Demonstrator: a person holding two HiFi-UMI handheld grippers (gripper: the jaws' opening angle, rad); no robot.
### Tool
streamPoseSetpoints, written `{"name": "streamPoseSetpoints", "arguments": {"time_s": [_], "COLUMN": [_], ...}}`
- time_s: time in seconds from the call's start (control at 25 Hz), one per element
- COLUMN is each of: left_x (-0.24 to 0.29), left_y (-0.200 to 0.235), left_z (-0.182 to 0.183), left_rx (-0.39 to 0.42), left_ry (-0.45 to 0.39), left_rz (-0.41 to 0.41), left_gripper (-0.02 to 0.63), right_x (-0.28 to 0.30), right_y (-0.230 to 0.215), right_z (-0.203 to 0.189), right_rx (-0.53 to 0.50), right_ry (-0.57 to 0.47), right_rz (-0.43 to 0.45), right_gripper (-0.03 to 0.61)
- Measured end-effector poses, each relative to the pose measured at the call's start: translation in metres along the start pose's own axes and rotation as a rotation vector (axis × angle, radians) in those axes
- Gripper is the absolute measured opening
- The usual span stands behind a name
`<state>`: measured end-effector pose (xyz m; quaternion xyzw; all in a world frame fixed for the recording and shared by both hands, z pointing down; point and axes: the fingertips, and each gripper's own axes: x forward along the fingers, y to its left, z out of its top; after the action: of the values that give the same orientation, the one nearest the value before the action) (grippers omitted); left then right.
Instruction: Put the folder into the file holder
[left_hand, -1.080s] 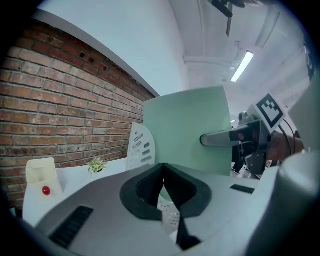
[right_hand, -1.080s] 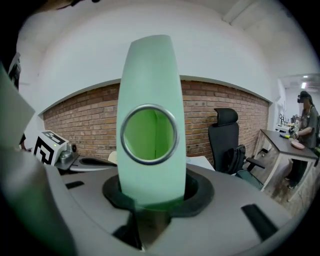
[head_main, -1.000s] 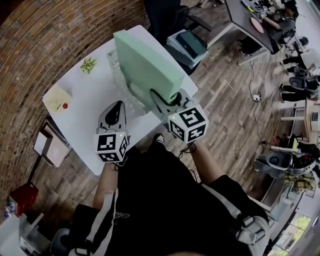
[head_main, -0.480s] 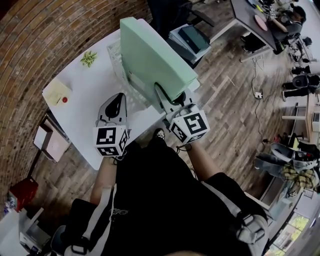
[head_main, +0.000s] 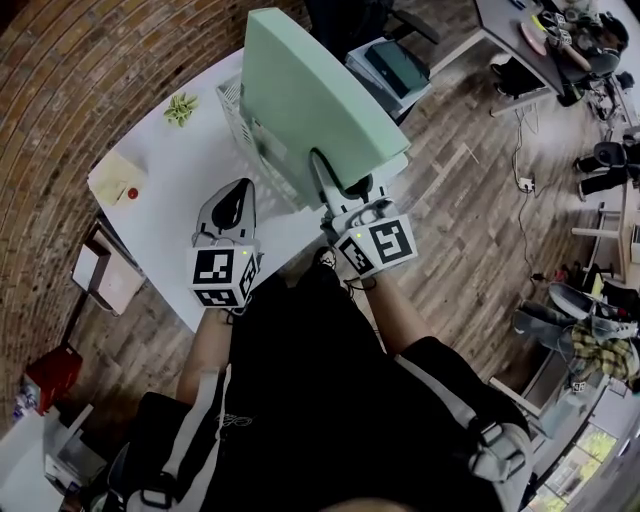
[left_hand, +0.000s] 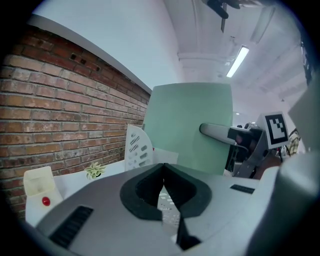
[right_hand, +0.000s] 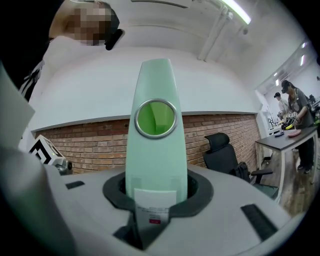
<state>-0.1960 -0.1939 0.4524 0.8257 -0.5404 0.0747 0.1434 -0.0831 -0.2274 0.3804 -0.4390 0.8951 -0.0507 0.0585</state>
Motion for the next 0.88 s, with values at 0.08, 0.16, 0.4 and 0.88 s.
{"name": "streamPoseSetpoints", "arguments": {"time_s": [0.08, 0.16, 0.4, 0.88], "left_x": [0.003, 0.005, 0.006, 0.015], "left_y": [0.0, 0.001, 0.006, -0.002], "left_z": [0.0, 0.0, -0.002, -0.006], "left_rx": [0.011, 0.019, 0.045, 0.038], "left_ry": [0.006, 0.012, 0.034, 0.045], "left_rz": [-0.011, -0.022, -0.042, -0.078], "left_gripper": [0.02, 0.02, 0.02, 0.02], "right_x": [0.002, 0.004, 0.011, 0.021], "right_y": [-0.003, -0.004, 0.0, 0.002], "right_z": [-0.001, -0.001, -0.008, -0.026], "right_rx": [0.007, 0.015, 0.032, 0.006], "right_ry": [-0.011, -0.023, -0.054, 0.039], "right_rz": [-0.005, -0.01, -0.016, 0.038], "right_gripper": [0.14, 0.14, 0.14, 0.184]}}
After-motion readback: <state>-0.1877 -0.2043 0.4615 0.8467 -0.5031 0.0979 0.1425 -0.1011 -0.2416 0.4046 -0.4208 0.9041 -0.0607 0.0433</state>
